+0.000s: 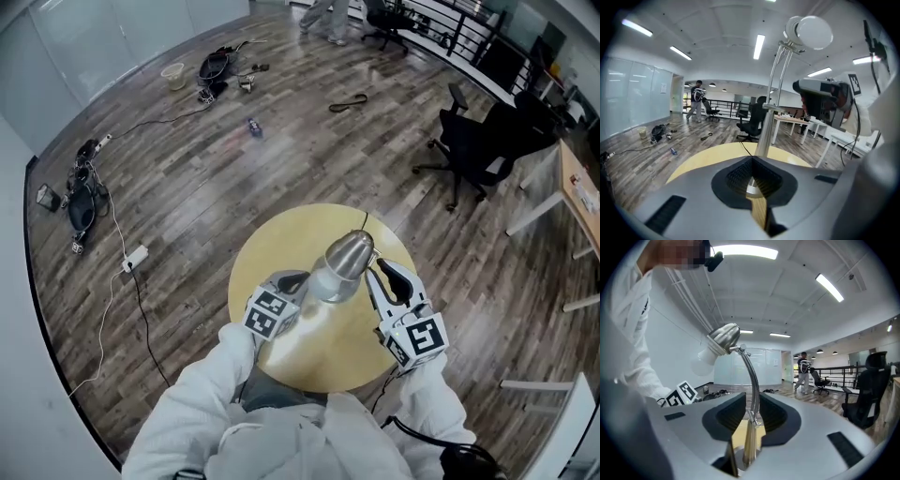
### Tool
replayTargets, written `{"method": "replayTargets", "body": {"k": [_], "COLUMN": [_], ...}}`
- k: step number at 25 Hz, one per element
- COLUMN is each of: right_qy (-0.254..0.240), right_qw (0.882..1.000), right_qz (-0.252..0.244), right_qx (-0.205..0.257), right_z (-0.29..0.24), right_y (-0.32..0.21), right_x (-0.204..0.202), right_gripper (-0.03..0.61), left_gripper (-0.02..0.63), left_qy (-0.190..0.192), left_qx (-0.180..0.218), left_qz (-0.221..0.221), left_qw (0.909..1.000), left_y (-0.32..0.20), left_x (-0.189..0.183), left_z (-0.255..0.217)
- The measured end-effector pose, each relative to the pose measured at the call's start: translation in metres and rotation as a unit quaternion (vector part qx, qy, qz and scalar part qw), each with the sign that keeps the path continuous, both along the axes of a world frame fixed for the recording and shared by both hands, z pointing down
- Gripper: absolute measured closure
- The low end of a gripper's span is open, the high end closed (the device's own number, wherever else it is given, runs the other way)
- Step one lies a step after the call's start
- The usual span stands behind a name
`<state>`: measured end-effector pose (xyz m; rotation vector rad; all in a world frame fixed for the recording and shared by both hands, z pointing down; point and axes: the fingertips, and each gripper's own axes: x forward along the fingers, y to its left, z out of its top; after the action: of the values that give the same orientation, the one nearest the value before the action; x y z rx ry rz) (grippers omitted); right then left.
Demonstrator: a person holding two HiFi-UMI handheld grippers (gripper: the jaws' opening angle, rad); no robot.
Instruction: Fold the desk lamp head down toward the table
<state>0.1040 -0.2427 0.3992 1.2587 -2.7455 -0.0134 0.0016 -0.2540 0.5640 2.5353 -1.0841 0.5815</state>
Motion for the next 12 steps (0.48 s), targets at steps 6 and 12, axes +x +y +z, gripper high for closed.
{"method": "replayTargets", "body": {"k": [6,12], "right_qy": [0.071,0.104], "right_qw": [0.997,0.991], "right_qz": [-0.035,-0.066], "right_qx": [0.023,0.049], "right_z": [-0.001,-0.015], "right_y": [-0.031,-0.045], "right_x": [-0.021,-0.038], "right_gripper": [0.489,0.489], "left_gripper": [0.614,0.614], "left_qy": [-0.028,-0.047], "left_qx": [-0.055,-0.08], "left_qz": [0.071,0.148], "left_qw": [0.9956,0.9845], "left_y": [-0.038,-0.043], "left_x": [0.014,0.024], "left_z": [0.053,0.085]}}
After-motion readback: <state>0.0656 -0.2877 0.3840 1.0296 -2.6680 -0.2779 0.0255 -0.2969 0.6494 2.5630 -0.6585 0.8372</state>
